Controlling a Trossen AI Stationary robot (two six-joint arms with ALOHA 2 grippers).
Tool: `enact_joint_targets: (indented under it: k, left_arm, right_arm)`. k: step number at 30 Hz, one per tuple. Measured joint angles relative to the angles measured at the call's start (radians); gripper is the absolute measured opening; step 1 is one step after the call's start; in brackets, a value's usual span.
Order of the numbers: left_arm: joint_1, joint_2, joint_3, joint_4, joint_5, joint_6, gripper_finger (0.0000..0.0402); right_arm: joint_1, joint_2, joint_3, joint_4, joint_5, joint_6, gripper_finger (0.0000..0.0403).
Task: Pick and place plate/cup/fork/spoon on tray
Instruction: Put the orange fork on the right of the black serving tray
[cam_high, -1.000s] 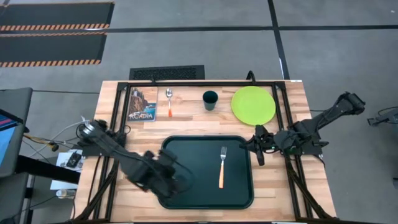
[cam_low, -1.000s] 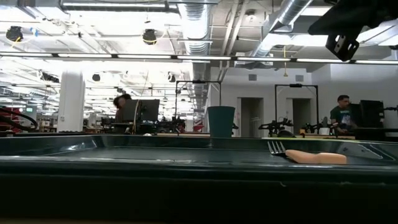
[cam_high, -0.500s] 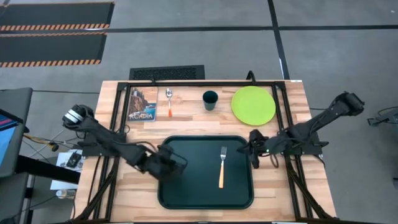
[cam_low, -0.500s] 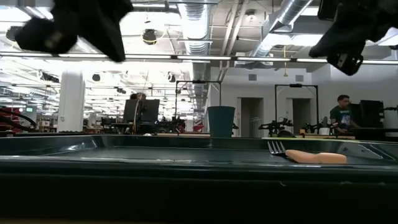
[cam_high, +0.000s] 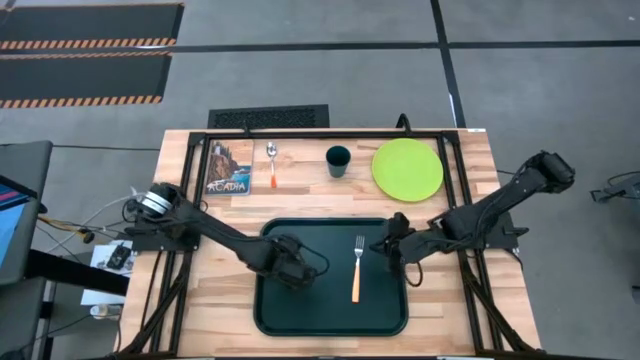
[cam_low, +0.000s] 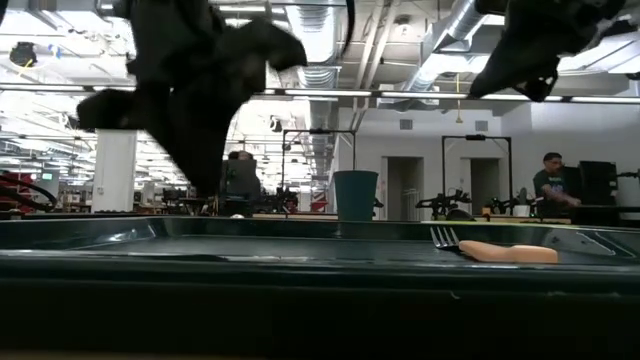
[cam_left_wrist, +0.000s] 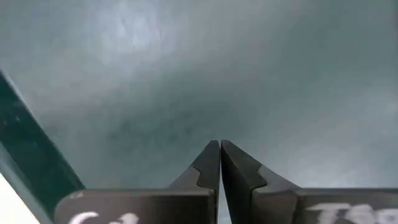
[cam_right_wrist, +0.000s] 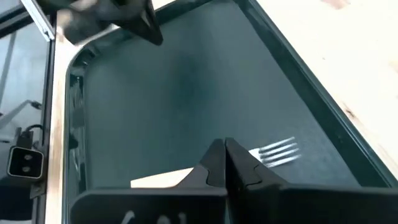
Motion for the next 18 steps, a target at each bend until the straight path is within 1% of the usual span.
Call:
enact_joint_targets:
  k: [3,6,10,14,18]
  left_arm:
    - [0.003,0.051,0.000,0.001,0.054,0.001,0.0000]
    - [0.004,0.077,0.001,0.019,0.057,0.002,0.0000]
    - [0.011,0.076,0.002,0.019,0.057,0.017,0.0000]
    - [0.022,0.076,0.002,0.014,0.059,0.020,0.0000]
    - [0.027,0.087,0.002,0.019,0.058,0.023,0.0000]
  right_arm:
    - [0.000,0.037,0.020,-0.021,-0.002,-0.006,0.0008]
    - [-0.002,0.065,0.030,-0.062,-0.004,0.014,0.0008]
    - [-0.013,0.121,0.030,-0.065,-0.028,0.020,0.0008]
    - [-0.014,0.192,0.030,-0.042,-0.027,0.019,0.0008]
    - [-0.009,0.279,0.030,0.020,-0.027,0.020,0.0008]
